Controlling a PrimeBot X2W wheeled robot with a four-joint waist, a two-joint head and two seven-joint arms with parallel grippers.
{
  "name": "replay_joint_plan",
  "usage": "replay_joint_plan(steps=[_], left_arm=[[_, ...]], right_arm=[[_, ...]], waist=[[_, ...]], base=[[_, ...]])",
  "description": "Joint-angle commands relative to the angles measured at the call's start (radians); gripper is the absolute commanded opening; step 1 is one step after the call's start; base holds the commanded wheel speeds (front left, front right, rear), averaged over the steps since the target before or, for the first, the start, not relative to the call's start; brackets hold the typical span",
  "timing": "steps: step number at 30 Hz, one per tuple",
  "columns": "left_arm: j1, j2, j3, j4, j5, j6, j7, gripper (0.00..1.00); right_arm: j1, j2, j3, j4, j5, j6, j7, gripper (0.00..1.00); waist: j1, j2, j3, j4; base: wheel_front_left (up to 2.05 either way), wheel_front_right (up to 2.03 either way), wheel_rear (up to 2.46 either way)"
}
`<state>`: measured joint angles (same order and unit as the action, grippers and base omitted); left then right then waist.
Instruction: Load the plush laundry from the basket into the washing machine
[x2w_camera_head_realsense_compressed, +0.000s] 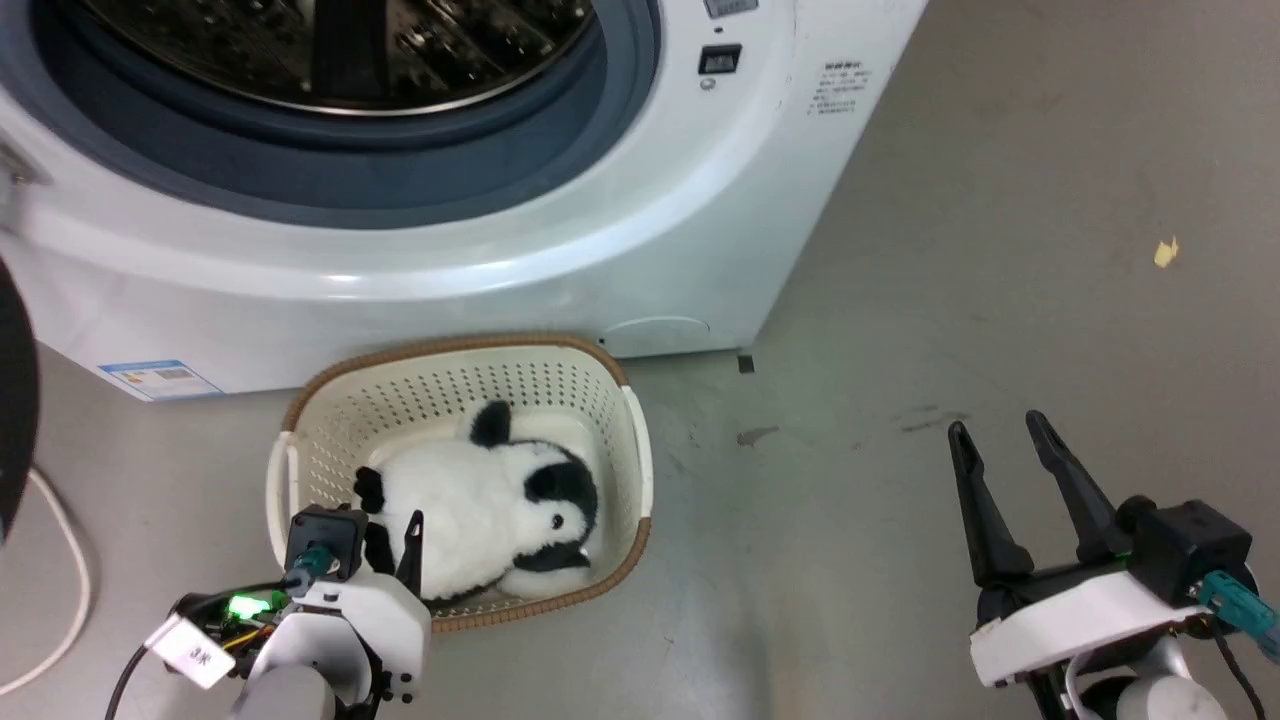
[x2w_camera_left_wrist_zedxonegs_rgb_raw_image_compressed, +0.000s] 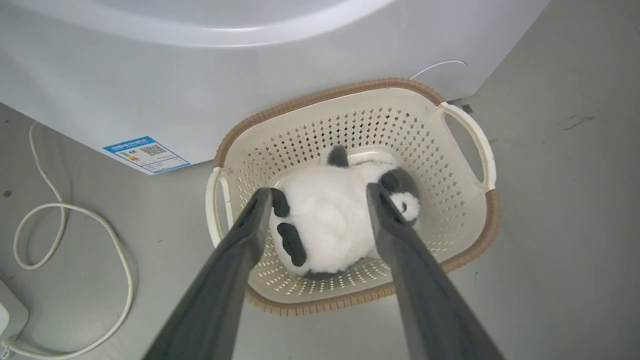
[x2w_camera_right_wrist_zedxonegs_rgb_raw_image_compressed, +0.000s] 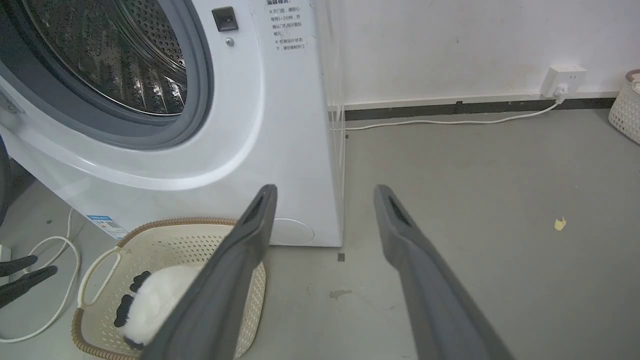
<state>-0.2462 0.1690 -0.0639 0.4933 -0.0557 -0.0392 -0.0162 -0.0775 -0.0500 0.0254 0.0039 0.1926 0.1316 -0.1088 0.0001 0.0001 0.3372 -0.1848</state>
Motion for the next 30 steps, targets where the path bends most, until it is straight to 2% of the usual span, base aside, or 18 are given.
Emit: replay_joint_plan(steps=[1,6,21,30], left_arm=[[-0.026,0.007,-0.007,0.025,-0.007,-0.008,0.007,1.00],[-0.070,0.025,-0.024,0.090,-0.022,-0.020,0.048,1.00],[-0.225,0.125,-0.081,0.243,-0.052,-0.040,0.122,1.00],[-0.340,0.178,-0.118,0.327,-0.048,-0.025,0.199,1.00]], right_arm=[[-0.025,0.000,0.004,-0.006,0.012,0.000,-0.011,1.00],[-0.041,0.000,0.014,-0.011,0.032,0.000,-0.022,1.00],[-0.073,0.000,0.054,-0.020,0.114,-0.001,-0.055,1.00],[-0.088,0.000,0.069,-0.023,0.160,-0.001,-0.074,1.00]], waist=[[-0.0001,-0.0001,0.017,-0.010],[-0.0001,-0.0001,0.058,-0.034],[-0.0001,-0.0001,0.201,-0.124],[-0.0001,-0.0001,0.280,-0.168]], base=[[0.00,0.00,0.00],[0.00,0.00,0.00],[0.00,0.00,0.00],[0.00,0.00,0.00]])
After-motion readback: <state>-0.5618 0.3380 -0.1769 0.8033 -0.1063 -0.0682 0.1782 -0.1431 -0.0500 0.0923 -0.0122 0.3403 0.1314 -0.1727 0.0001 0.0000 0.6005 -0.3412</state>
